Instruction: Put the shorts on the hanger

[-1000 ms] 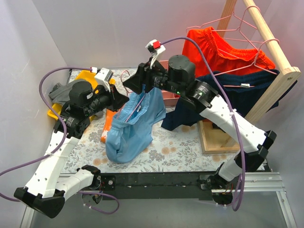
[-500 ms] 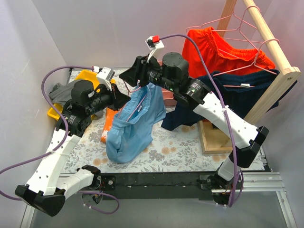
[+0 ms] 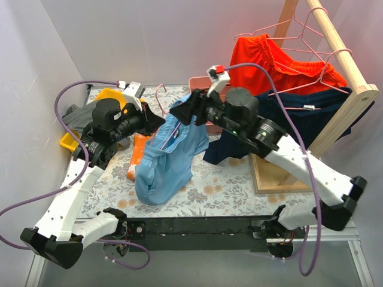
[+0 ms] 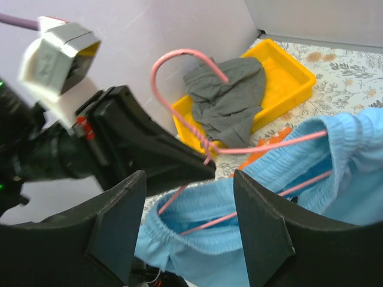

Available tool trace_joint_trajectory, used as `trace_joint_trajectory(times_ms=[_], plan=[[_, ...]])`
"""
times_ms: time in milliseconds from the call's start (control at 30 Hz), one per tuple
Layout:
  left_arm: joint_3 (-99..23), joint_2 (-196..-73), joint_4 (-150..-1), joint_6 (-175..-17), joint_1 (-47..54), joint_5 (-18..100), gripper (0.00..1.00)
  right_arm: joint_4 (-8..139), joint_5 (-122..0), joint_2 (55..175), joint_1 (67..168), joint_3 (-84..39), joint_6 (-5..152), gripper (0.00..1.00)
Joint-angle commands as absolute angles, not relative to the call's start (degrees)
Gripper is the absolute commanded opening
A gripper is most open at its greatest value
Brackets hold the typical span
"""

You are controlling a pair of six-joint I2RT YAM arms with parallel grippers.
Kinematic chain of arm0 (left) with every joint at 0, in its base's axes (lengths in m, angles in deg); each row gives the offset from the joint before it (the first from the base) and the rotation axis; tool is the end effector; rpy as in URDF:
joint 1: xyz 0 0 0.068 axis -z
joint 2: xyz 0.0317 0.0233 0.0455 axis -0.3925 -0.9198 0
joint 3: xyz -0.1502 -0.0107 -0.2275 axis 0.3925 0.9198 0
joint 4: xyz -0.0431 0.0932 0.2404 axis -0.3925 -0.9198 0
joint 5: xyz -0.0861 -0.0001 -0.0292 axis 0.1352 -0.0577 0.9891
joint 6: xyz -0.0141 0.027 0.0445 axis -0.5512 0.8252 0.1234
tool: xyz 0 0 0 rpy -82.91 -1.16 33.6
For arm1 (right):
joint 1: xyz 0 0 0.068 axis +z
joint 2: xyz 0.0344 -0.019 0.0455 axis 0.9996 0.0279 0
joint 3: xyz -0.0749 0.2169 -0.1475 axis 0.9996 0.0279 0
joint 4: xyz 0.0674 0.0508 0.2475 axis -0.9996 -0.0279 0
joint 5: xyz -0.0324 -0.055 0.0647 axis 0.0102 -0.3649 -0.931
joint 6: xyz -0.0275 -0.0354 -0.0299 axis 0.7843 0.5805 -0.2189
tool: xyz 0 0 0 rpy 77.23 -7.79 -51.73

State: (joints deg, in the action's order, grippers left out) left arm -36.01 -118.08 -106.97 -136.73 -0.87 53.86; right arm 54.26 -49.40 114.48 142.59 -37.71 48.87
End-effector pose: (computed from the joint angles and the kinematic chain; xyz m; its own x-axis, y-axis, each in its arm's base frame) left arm 0.1916 -0.0921 0.4152 -0.7006 -0.5139 -0.4951 0.1869 0.5375 -0.8223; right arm 0.1866 0.2545 0.4760 -0.4147 0.3213 -0.8513 -0.6501 0.5500 0.5243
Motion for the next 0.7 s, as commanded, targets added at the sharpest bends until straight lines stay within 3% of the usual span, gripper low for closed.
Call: trace_joint_trajectory(times_ms=[0, 100, 267, 667], plan=[[-41.26, -119.02, -102.15, -138.27, -0.78, 52.46, 0.0, 63.01, -49.1, 104.57, 143.5, -28.32, 45.25, 0.68], [-43.37, -121.03, -100.84, -139.41, -0.78, 52.02, 0.0, 65.3, -49.46, 104.2, 147.89, -22.69, 42.96, 0.69], [-46.1, -124.02, -98.29, -142.14, -0.78, 50.71, 0.0, 65.48, -44.45, 107.88, 155.8, -23.72, 43.57, 0.72], [-48.92, -126.05, -95.47, -143.46, 2.55, 47.28, 0.0, 68.38, -34.0, 116.06, 158.09, -28.82, 47.08, 0.78]])
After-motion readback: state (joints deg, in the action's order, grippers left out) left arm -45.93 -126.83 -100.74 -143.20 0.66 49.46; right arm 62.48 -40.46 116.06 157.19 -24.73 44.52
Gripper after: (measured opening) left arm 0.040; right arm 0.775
